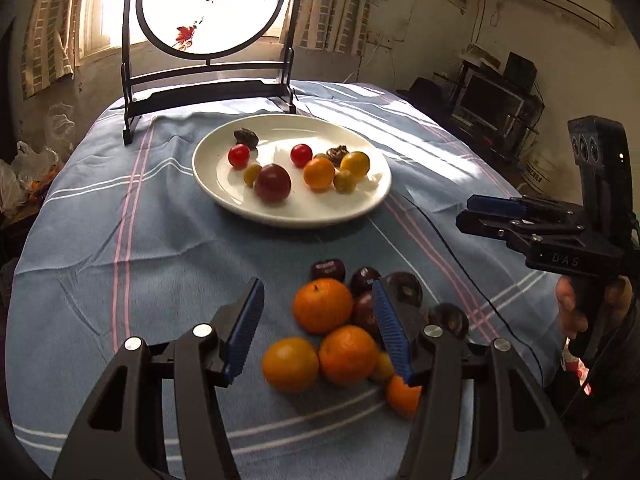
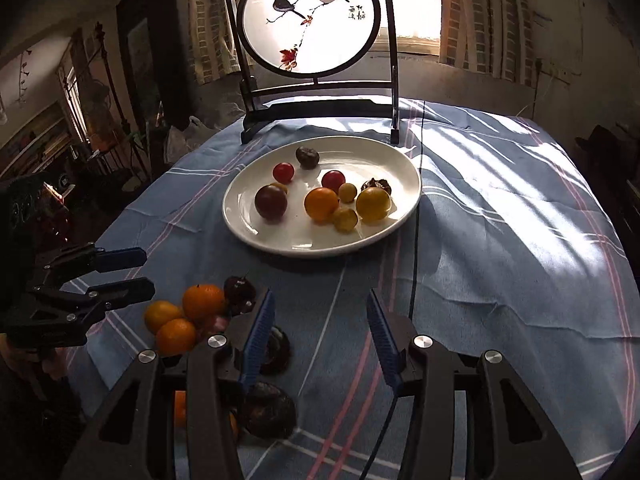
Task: Organize fruits
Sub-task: 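Grasp a large orange from the pile with the left tool, then carry the orange onto the plate with the left tool while the right tool grasps and places an orange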
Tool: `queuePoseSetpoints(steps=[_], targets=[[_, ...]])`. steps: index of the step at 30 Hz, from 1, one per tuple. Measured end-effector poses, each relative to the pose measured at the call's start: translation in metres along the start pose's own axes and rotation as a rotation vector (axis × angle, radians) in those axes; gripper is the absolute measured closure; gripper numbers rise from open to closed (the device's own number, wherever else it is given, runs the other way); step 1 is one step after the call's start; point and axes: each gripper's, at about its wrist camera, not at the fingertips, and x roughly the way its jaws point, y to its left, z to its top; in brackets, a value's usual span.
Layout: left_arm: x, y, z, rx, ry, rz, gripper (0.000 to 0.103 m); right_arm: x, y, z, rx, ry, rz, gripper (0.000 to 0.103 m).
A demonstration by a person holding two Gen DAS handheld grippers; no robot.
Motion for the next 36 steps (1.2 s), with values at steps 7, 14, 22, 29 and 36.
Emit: queuePoseSetpoints(steps=[7,14,22,29,36], targets=[[-0.017,-0.048,-0.061,0.104,0.019,-0.026,0.057,-0.023,-0.010,-0.059,0.109,0.014,0.009,0.055],[0.006,-0.064,-0.068,0.128,0.021,-0.001,0.056,-0.034,-0.008,-0.082,0.120,0.026,0.020,0.055],[0.033,-0.069,-0.074,0.128,0.048,-0.012,0.060,-0.034,-0.006,-0.091,0.109,0.041,0.033,0.055],[-0.009,-0.066,-0.076,0.109,-0.004,-0.032,0.061,-0.029,0.032,-0.095,-0.002,0.062,0.130,0.055],[-0.036,-0.051,-0.076,0.072,-0.033,0.003,0.061,-0.001,0.059,-0.092,-0.033,0.097,0.169,0.055]])
